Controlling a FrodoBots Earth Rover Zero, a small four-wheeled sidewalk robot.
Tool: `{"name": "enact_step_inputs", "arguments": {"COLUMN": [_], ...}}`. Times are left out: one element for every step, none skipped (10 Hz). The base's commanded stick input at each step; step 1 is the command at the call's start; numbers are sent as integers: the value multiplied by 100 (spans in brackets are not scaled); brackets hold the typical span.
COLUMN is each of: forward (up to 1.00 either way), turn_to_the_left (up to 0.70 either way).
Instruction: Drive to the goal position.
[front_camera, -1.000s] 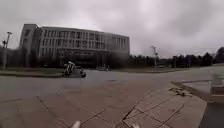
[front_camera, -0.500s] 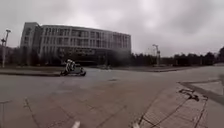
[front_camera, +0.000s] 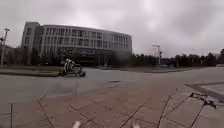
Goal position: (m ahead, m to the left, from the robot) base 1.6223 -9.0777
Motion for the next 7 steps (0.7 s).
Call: {"name": "enact_step_inputs", "arguments": {"forward": [70, 70, 70, 70, 70, 70, 70], "turn_to_the_left": [0, 0, 0, 0, 0, 0, 0]}}
